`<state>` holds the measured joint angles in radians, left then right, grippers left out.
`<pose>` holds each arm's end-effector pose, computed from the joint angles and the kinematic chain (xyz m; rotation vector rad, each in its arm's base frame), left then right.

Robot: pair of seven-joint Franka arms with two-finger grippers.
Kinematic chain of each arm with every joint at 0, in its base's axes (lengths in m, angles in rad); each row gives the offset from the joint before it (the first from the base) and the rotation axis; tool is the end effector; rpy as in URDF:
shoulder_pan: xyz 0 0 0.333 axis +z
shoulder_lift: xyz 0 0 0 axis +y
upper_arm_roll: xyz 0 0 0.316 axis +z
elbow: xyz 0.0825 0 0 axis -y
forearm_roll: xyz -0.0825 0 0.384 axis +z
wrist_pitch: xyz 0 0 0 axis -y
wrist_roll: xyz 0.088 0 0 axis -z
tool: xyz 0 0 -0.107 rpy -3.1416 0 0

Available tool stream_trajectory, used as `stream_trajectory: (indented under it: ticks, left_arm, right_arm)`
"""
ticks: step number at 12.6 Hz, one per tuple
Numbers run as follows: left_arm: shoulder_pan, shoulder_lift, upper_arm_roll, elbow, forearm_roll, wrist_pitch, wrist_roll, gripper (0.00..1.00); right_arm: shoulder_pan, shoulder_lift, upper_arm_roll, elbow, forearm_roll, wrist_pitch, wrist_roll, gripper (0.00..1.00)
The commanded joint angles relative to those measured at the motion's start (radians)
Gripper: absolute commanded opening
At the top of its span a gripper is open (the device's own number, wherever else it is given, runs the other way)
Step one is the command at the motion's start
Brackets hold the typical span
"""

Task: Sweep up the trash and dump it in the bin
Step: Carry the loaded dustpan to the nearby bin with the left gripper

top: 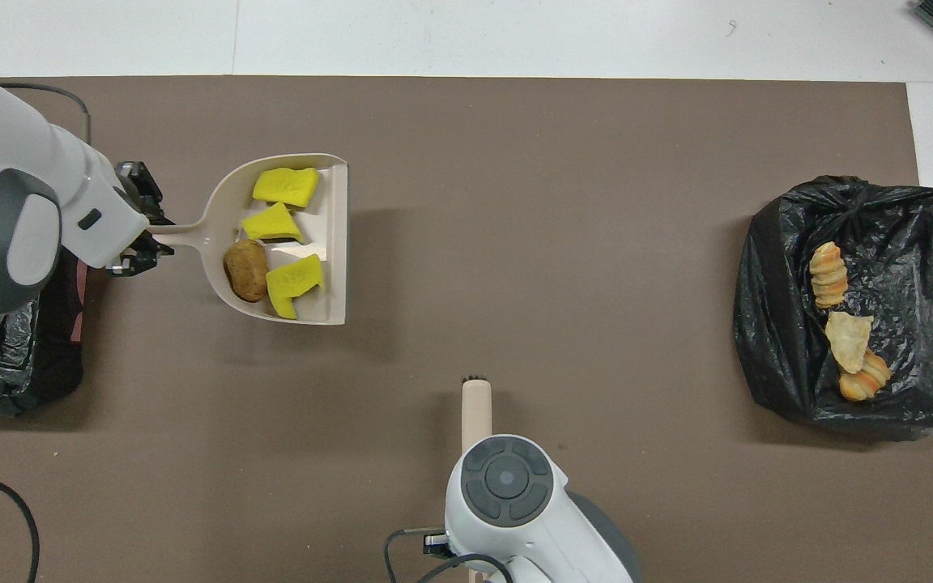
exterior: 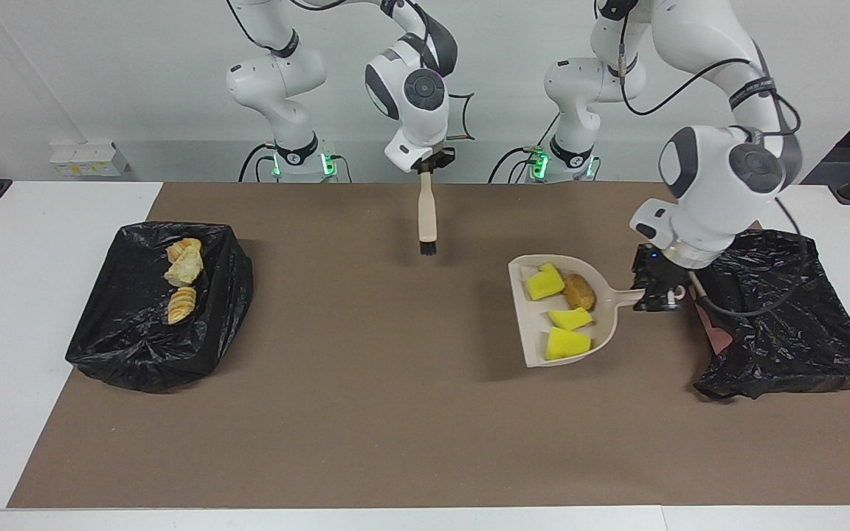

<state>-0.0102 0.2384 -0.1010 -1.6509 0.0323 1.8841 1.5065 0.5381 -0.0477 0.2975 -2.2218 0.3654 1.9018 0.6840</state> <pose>0.6295 -0.0627 0.4719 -2.1586 2.2787 0.0117 0.3085 0.3805 0.3785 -3.0354 0.0279 0.6329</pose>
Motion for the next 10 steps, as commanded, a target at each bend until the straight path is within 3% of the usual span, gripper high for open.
stream_trajectory:
  ticks: [1, 3, 5, 7, 9, 10]
  left_arm:
    - [0.085, 0.012, -0.008, 0.097, 0.041, -0.095, 0.087, 0.0]
    - [0.154, 0.01, -0.006, 0.1, 0.038, -0.097, 0.167, 0.0]
    - [0.24, 0.013, -0.006, 0.108, 0.038, -0.099, 0.259, 0.0]
    - [0.315, 0.01, -0.005, 0.109, 0.04, -0.099, 0.34, 0.0]
    - [0.39, 0.007, -0.006, 0.109, 0.047, -0.102, 0.392, 0.0]
    - [0.421, 0.007, -0.006, 0.109, 0.07, -0.1, 0.434, 0.0]
  right_arm:
    - [0.049, 0.068, 0.003, -0.009, 0.02, 0.094, 0.046, 0.0]
    - [0.053, 0.069, 0.003, -0.039, 0.02, 0.1, 0.035, 0.0]
    - [0.069, 0.074, 0.003, -0.073, 0.02, 0.167, 0.019, 0.1]
    - [0.074, 0.075, 0.003, -0.075, 0.02, 0.181, 0.005, 0.13]
    - [0.077, 0.1, 0.003, -0.075, 0.018, 0.21, 0.006, 0.34]
    - [0.083, 0.117, 0.003, -0.081, 0.018, 0.256, 0.005, 0.4]
